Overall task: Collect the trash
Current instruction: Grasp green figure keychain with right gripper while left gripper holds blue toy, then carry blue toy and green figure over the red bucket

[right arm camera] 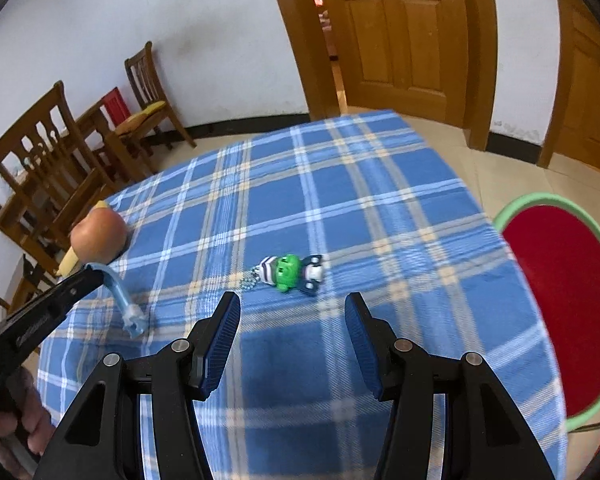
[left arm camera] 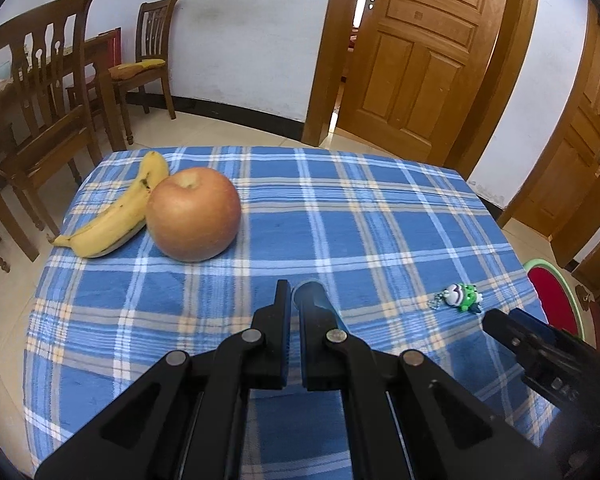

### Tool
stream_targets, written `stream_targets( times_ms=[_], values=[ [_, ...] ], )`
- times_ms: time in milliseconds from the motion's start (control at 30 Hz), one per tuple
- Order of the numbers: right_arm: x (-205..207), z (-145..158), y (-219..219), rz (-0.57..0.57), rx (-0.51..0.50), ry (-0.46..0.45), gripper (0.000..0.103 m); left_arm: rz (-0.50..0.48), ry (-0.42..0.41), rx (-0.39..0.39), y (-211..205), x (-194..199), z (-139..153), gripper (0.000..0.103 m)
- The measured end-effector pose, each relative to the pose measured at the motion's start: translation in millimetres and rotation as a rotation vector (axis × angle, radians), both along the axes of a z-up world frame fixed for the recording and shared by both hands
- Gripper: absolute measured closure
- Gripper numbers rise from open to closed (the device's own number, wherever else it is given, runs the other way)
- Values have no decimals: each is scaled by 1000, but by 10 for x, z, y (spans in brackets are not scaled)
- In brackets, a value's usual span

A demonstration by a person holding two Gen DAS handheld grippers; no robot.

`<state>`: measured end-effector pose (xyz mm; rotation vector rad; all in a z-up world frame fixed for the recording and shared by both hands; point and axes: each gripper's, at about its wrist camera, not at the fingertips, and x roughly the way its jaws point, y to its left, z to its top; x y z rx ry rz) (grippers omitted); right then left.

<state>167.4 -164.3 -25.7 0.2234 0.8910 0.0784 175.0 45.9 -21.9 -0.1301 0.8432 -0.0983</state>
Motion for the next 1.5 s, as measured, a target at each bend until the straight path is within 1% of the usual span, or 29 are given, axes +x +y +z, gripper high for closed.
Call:
stream_targets(
  times_ms=[67,133,167,333,467,600,633,667,700,733,800,900,1100,1300,1500],
  values=[
    [54,-31,32,-7,-8,0,47,8,-1,-6,36,12,-15,101],
    [113,-54,62,-14,-17,-2,42,13,-1,-14,70,20,-28,101],
    [133,-64,74,-16,-19,-1,42,17,0,-19,88,27,-37,101],
    [241,-118,183,-19,-57,5,42,21,9,-32,129,53,-88,101],
    [297,-149,260,-26,-118,-2,42,16,9,-38,131,60,-105,101],
    [358,-230,268,-34,-143,18,42,11,10,-38,125,67,-120,101],
    [359,-231,278,-37,-162,4,42,12,10,-38,129,67,-124,101],
    [377,-248,287,-35,-175,8,42,12,10,-38,128,67,-126,101],
    [376,-251,291,-31,-182,4,42,12,11,-38,128,68,-125,101],
    [373,-255,293,-31,-191,0,49,12,11,-37,131,71,-128,101],
    [363,-258,290,-25,-196,0,49,13,11,-36,132,74,-128,101],
    [335,-240,266,-24,-173,5,50,12,11,-29,122,71,-124,101],
    [183,-169,195,-13,-97,9,50,-3,6,-20,47,27,-85,101],
    [-85,-22,91,-14,-50,-18,50,-26,-10,-16,-59,-47,10,101],
    [-354,78,-143,-56,-5,-42,50,-40,-22,-17,-184,-117,120,101]
  ],
)
